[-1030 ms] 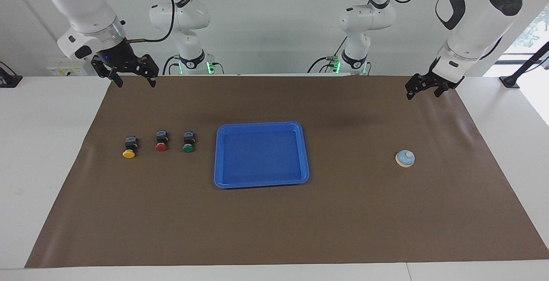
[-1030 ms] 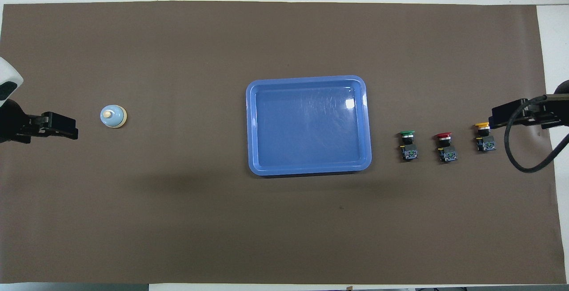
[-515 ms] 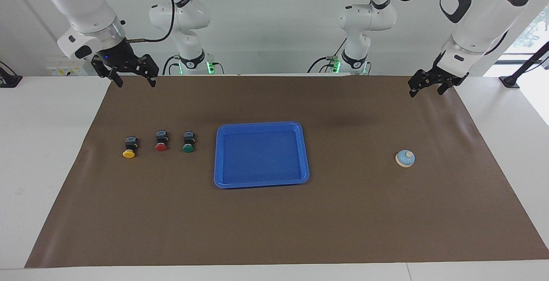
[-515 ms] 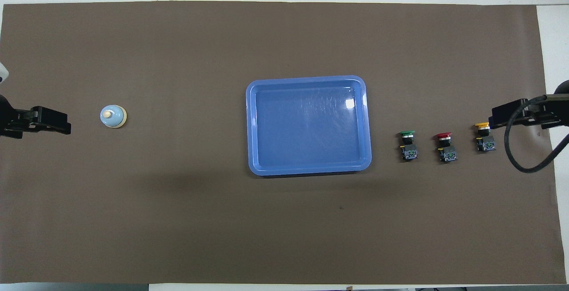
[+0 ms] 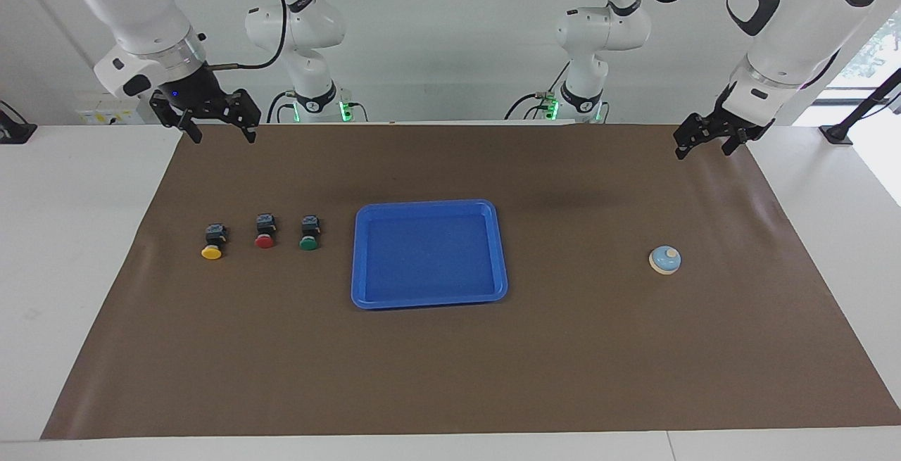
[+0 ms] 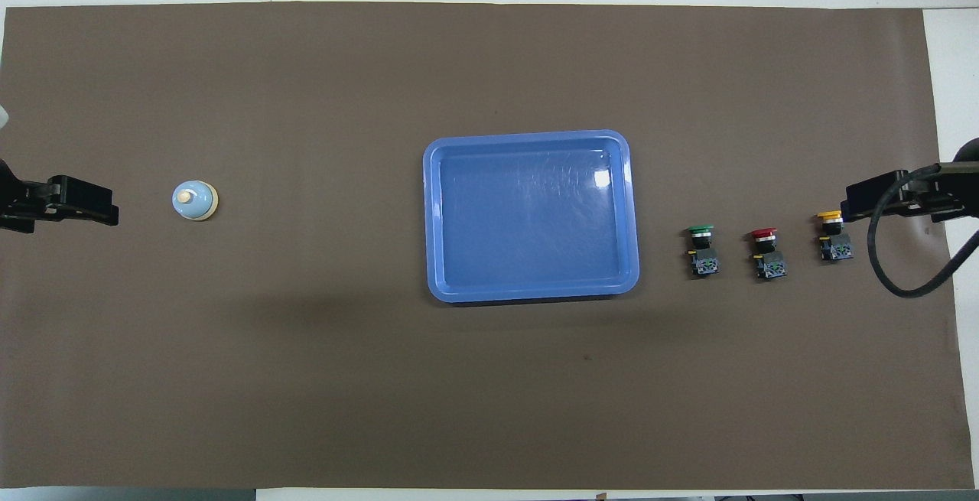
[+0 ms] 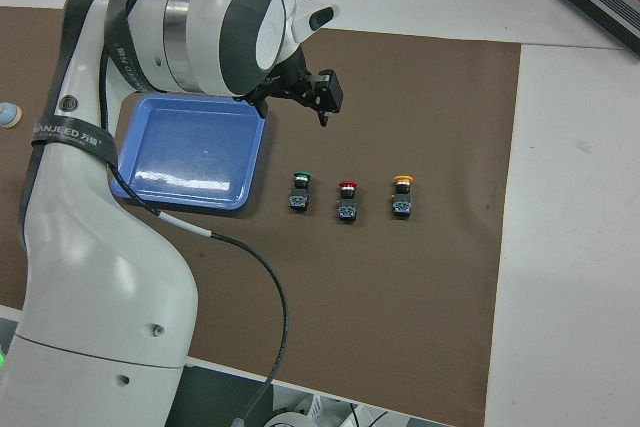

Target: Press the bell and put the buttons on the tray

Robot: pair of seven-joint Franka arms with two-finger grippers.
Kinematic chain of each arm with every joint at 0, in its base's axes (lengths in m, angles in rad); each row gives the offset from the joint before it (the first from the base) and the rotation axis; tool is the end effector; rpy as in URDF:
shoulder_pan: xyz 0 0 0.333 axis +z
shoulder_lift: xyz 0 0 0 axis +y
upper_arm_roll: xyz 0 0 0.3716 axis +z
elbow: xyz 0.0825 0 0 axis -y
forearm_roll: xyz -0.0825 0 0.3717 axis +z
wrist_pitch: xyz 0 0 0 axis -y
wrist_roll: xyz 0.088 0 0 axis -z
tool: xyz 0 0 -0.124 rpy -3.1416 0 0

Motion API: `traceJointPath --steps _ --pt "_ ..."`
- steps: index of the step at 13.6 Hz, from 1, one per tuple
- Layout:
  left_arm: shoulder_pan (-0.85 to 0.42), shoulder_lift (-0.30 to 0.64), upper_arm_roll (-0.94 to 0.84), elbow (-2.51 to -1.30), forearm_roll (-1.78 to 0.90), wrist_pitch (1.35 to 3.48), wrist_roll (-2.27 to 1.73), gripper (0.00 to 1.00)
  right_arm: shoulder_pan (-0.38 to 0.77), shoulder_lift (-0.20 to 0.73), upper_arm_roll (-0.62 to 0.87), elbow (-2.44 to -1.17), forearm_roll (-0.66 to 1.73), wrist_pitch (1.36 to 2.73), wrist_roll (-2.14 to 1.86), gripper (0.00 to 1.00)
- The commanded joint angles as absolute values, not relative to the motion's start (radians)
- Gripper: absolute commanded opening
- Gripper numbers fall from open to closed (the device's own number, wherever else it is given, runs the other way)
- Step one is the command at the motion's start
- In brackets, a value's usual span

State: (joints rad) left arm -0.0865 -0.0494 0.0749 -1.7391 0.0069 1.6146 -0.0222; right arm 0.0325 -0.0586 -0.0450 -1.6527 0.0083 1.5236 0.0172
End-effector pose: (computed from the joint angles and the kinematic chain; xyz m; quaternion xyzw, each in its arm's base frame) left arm 0.5214 -0.0042 0.6157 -0.9993 -0.0049 0.0376 0.0022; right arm 0.5131 -0.0062 0.6527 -0.9993 0.0147 0.0353 0.0054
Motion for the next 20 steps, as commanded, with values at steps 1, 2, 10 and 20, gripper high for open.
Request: traceJointPath --steps 1,2,10,20 --pt "-0.092 0.037 0.084 -1.629 -0.002 1.571 -0.021 1.00 0.020 -0.054 -0.037 -1.641 -0.003 1.503 -0.012 1.00" --pt "-0.094 0.054 0.084 -1.605 -0.003 1.551 -0.021 1.00 0.020 -0.054 -0.037 -1.641 -0.003 1.503 -0.012 1.00" --pt "-0.049 0.048 0.046 -1.611 -0.002 1.525 -0.021 1.00 0.020 -0.055 -0.037 -1.641 -0.003 1.503 -0.012 1.00" --pt "0.014 0.044 -0.026 -1.609 -0.002 1.526 -0.023 1.00 -0.047 -0.075 -0.040 -1.731 -0.003 1.636 -0.070 1.00"
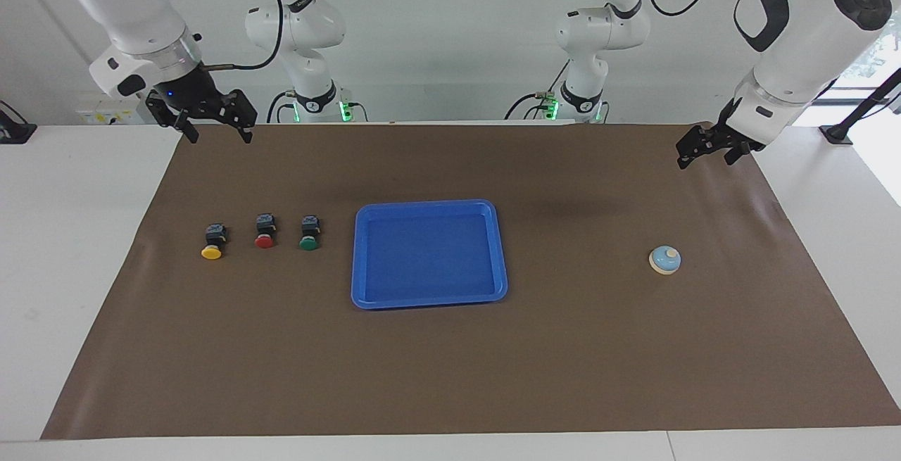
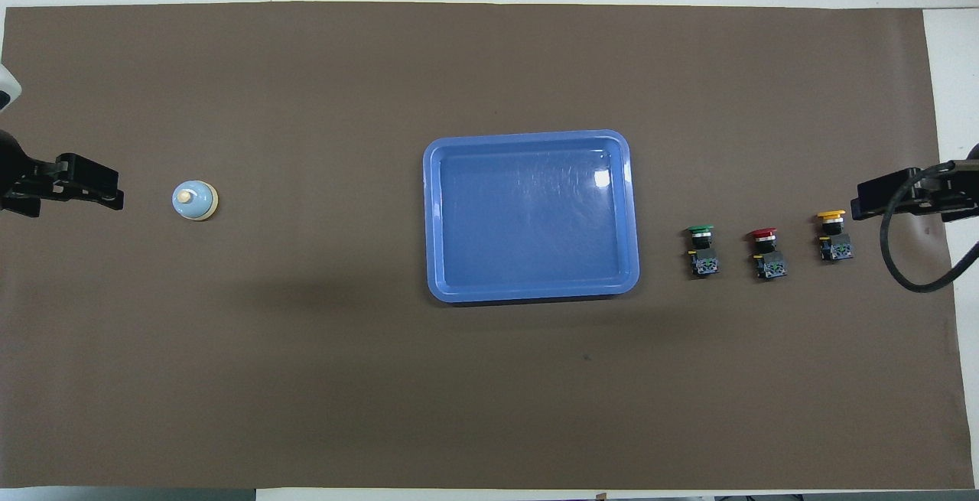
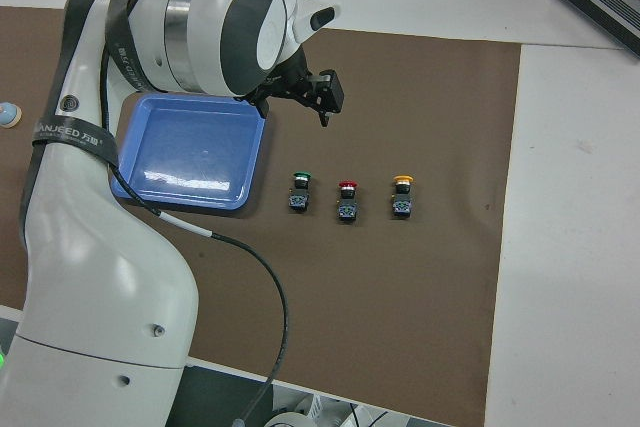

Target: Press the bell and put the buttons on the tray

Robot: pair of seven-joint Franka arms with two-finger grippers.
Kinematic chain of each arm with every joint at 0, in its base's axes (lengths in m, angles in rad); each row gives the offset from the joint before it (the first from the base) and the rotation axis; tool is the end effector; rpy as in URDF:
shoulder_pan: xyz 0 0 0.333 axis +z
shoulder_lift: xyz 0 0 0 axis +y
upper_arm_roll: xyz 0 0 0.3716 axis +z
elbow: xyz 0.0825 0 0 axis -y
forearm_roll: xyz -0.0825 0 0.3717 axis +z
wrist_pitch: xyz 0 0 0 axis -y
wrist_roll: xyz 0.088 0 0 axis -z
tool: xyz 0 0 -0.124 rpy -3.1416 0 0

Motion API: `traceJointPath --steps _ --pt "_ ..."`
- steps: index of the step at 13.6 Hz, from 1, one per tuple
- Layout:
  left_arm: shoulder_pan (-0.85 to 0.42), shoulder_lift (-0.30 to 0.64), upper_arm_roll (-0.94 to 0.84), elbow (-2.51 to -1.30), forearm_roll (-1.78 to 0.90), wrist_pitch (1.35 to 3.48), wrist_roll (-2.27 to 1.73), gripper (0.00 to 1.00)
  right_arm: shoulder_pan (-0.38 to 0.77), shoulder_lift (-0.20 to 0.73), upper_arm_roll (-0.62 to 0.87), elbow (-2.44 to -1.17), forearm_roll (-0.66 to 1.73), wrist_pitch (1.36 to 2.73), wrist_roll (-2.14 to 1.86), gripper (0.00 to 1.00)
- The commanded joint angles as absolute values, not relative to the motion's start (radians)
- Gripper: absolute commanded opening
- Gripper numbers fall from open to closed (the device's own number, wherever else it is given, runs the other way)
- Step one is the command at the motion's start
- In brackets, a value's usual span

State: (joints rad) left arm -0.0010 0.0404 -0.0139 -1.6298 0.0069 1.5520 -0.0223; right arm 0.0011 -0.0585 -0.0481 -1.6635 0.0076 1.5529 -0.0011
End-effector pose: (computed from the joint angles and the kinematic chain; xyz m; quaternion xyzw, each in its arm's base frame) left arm 0.5482 -0.0071 0.6127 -0.9982 -0.0035 0.0590 0.0043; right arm 0.5158 -0.0242 0.6501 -0.9994 0.0229 0.0259 0.0058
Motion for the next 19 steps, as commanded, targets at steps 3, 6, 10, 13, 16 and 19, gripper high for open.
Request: traceJointPath --steps 3,6,10,13,16,19 --pt "0.012 0.044 -0.026 -1.605 -0.002 1.528 -0.025 1.00 -0.116 -0.016 -0.041 -1.802 -0.005 1.770 -0.141 1.00" --pt "0.012 0.032 -0.026 -1.620 -0.002 1.536 -0.020 1.00 -0.166 0.104 -0.040 -1.833 -0.005 1.915 -0.205 1.00" --pt "0.011 0.029 -0.026 -1.621 -0.002 1.535 -0.020 1.00 -0.187 0.097 -0.040 -2.072 -0.005 2.178 -0.241 1.00" --pt "0.014 0.029 -0.026 -1.621 -0.002 1.535 -0.020 1.00 -0.207 0.092 -0.041 -2.170 -0.005 2.256 -0.274 1.00" --pt "0.014 0.029 -0.026 -1.621 -0.002 1.536 -0.020 1.00 -0.235 0.110 -0.041 -2.191 -0.005 2.284 -0.311 1.00" --pt "0.014 0.029 -0.026 -1.621 -0.002 1.535 -0.020 1.00 -0.248 0.150 -0.041 -2.192 -0.005 2.307 -0.342 1.00"
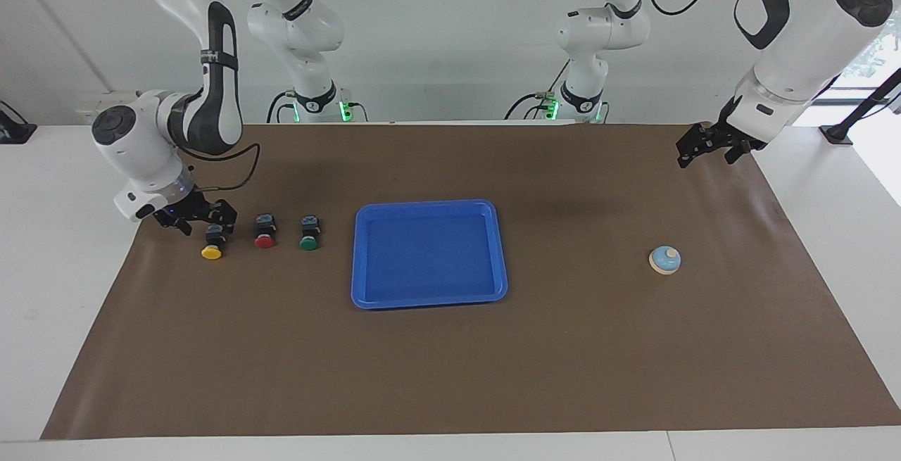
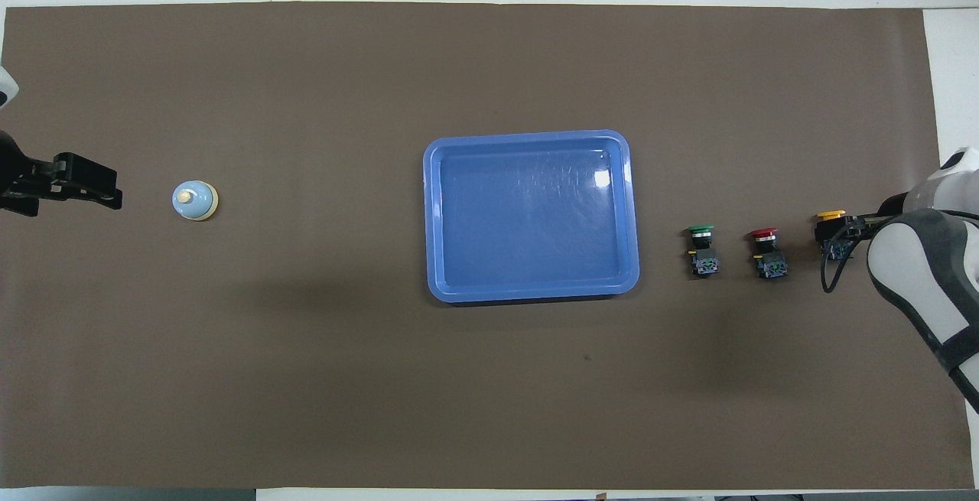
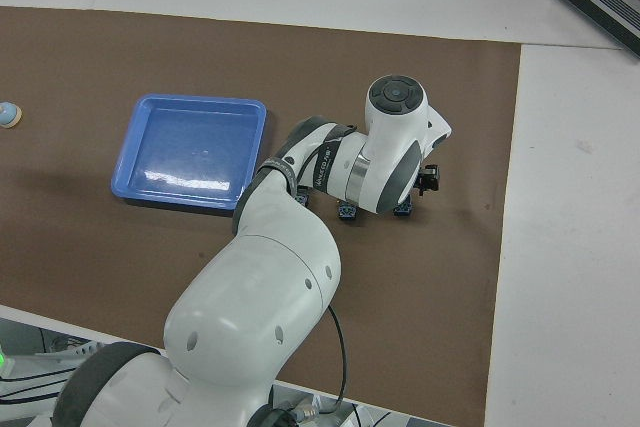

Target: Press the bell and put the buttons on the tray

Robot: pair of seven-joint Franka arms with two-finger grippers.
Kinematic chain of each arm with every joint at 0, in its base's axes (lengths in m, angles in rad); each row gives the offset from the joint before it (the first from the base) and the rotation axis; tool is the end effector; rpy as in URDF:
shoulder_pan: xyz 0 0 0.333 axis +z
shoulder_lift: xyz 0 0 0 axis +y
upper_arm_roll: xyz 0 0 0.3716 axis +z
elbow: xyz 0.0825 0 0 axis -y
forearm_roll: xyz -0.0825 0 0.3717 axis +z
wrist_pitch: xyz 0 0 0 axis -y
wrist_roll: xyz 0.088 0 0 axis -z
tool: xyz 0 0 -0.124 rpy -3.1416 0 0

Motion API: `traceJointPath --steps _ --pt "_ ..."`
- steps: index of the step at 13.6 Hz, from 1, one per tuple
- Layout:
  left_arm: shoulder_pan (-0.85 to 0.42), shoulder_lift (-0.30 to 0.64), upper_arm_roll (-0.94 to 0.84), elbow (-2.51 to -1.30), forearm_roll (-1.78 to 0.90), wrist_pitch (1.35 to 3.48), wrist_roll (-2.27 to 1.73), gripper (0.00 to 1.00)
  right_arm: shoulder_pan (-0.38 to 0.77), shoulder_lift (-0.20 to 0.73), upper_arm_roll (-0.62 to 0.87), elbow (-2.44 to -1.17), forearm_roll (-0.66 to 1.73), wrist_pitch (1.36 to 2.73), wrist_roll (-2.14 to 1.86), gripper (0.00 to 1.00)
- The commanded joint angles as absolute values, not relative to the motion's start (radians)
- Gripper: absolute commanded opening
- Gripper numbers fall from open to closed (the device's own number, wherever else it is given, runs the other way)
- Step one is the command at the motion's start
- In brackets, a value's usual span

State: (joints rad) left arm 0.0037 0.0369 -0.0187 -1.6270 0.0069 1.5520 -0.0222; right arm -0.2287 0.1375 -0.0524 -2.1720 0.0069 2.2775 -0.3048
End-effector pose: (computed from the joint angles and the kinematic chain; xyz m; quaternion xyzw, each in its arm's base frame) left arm 0.5475 -0.0071 0.6158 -0.9984 -0.0035 0.0558 0.0041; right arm 0.5258 -0.1510 0.3739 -0.9998 -0.0098 0.0155 0.0036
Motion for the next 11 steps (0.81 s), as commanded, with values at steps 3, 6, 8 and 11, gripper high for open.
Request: traceJointPath --steps 3,6,8,11 --pt "0.014 0.028 -0.026 -1.621 -0.002 1.534 -0.020 1.00 -0.272 0.179 -0.040 -2.192 -0.005 2.333 -0.380 1.00" --pt "0.012 0.029 -0.026 -1.621 -0.002 1.534 -0.020 1.00 -0.270 0.196 -0.040 -2.191 -0.003 2.335 -0.373 0.55" --pt "0.012 0.029 -0.026 -1.621 -0.002 1.534 -0.020 1.00 -0.264 0.198 -0.038 -2.187 -0.002 2.329 -0.370 0.18" --pt "0.012 0.029 -0.026 -1.621 -0.002 1.534 -0.020 1.00 -0.241 0.190 -0.019 -2.133 0.003 2.271 -0.361 0.00"
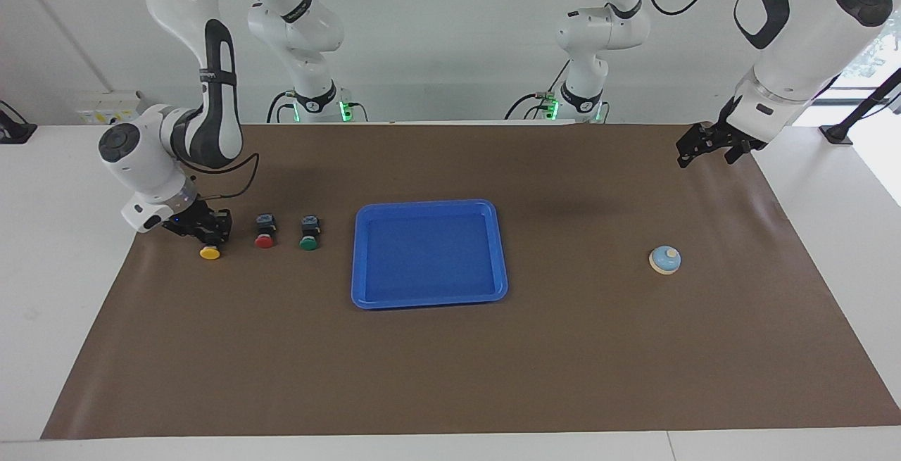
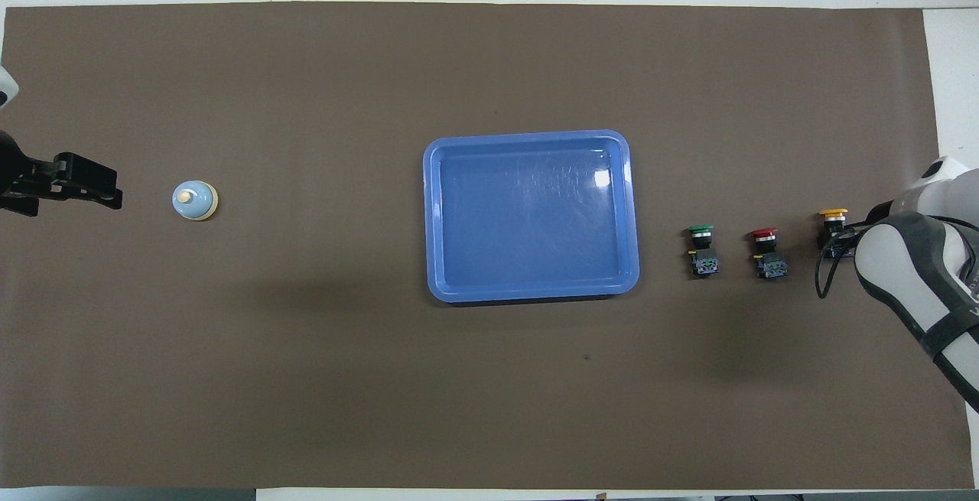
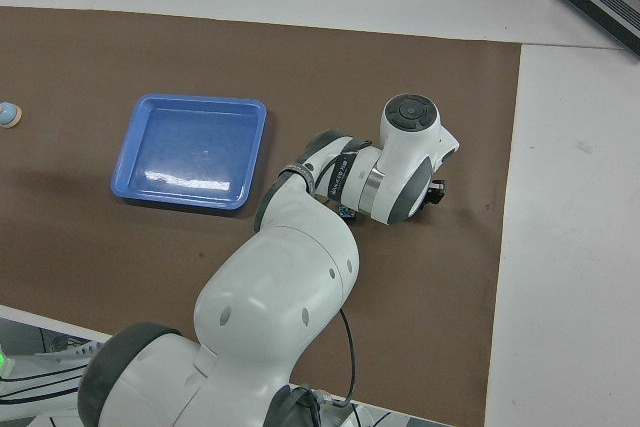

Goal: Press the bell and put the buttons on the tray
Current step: 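Grasp the yellow-capped button with the right gripper, then carry the yellow button into the blue tray and release it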

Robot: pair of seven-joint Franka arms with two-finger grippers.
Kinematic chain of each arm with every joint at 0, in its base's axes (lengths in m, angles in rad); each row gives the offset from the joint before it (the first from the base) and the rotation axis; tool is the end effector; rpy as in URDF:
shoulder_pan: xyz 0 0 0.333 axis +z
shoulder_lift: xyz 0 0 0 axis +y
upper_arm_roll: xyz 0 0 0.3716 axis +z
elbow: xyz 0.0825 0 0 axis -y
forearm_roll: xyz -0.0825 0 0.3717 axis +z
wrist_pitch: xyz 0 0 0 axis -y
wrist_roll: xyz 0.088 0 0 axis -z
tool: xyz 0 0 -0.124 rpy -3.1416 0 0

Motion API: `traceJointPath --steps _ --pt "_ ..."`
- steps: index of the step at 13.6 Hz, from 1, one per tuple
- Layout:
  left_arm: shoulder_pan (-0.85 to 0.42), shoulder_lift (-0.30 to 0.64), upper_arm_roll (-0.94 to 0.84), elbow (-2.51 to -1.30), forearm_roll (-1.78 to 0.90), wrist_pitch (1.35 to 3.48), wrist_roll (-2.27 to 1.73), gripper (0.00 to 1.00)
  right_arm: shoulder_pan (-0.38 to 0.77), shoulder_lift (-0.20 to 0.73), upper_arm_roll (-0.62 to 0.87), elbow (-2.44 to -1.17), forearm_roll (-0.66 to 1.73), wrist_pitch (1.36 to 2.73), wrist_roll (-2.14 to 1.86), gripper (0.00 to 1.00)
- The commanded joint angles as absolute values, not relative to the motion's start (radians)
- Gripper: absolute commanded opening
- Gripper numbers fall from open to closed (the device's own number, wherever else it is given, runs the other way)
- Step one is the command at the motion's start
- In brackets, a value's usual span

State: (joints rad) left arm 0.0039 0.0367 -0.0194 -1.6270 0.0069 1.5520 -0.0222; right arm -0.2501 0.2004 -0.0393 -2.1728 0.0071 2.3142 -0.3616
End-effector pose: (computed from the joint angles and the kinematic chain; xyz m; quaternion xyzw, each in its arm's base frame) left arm 0.5474 -0.0074 0.6160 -0.9984 -0.0032 0.0557 0.0041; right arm 0.5302 -0.1571 0.3419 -0.9990 -0.0339 0.0283 0.0081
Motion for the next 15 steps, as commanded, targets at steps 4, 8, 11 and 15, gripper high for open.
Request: traceJointPath --steps 4,8,11,15 --pt "0.014 0.029 -0.026 -1.621 -0.002 1.534 -0.020 1.00 -0.053 0.204 -0.009 -1.861 0.008 1.990 -0.133 0.00" --pt "0.012 0.029 -0.026 -1.621 -0.002 1.534 -0.020 1.00 0.208 0.235 -0.009 -1.786 0.009 1.956 0.200 0.00" --pt "0.012 0.028 -0.026 -1.621 -0.002 1.534 -0.020 1.00 0.340 0.323 -0.009 -1.712 0.014 1.963 0.342 0.00" --pt "0.012 0.029 -0.026 -1.621 -0.002 1.535 -0.020 1.00 0.382 0.396 -0.009 -1.741 0.021 2.068 0.385 0.00"
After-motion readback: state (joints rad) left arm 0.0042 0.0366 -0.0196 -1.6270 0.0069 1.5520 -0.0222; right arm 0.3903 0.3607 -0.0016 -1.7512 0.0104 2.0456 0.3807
